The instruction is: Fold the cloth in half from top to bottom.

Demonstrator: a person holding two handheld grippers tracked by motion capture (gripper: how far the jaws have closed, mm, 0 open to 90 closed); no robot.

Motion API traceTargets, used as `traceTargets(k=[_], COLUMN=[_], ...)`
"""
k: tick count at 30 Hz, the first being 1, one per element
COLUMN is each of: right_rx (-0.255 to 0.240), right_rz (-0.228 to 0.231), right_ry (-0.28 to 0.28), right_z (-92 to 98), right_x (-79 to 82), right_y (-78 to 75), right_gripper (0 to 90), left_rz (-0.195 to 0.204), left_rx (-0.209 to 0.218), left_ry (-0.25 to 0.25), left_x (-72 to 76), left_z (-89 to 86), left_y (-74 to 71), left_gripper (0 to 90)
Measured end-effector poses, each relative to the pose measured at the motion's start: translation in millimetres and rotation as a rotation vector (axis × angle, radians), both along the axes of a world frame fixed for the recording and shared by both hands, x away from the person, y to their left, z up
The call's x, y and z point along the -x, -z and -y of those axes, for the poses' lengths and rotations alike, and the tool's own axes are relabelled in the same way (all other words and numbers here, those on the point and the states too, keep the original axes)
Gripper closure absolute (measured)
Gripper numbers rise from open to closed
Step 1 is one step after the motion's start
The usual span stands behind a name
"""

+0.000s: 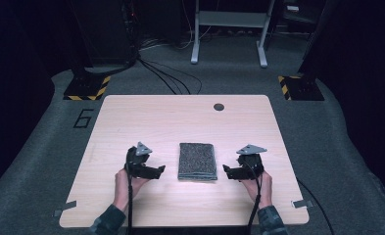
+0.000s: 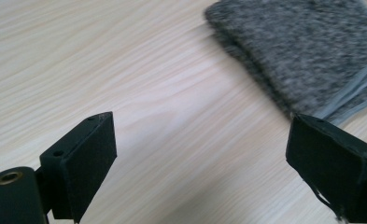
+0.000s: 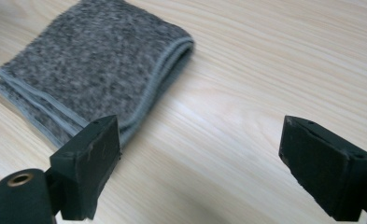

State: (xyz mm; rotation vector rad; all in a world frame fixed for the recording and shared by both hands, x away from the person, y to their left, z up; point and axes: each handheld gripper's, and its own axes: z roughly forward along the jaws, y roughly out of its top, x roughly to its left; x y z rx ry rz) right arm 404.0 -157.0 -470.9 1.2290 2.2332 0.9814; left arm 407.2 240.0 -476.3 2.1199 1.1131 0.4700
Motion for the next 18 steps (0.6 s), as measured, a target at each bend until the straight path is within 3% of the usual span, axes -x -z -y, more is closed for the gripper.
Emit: traceTargets(k=[6, 10, 13, 15, 18], right_rx=[0.002, 0.007, 0.003, 0.003, -0.004], right_rz=[-0.007, -0.029, -0.046, -0.052, -0.066], right_ry=[0.078, 0.137, 0.192, 0.217, 0.239], right_z=[33.1, 55.3, 75.3, 86.1, 95.9], right_x=[9.8, 14.3, 17.8, 19.5, 20.8], right_y=[7.5, 17.5, 28.6, 35.8, 44.8], right_gripper=[11.2, 10.3, 10.0, 9.9, 9.5], left_rz=[-0.014, -0.029, -0.043, -0.035, -0.052], left_rx=[-0.009, -0.011, -0.022, 0.005, -0.011], left_ry=[-0.101, -0.169, -0.210, -0.248, -0.268], left_x=[11.4, 18.9, 24.3, 26.5, 27.8], left_z=[-43.5, -67.6, -82.1, -88.4, -95.1], left_y=[6.7, 18.4, 27.4, 35.2, 43.8], left_gripper=[6.8, 5.7, 5.2, 4.7, 4.0])
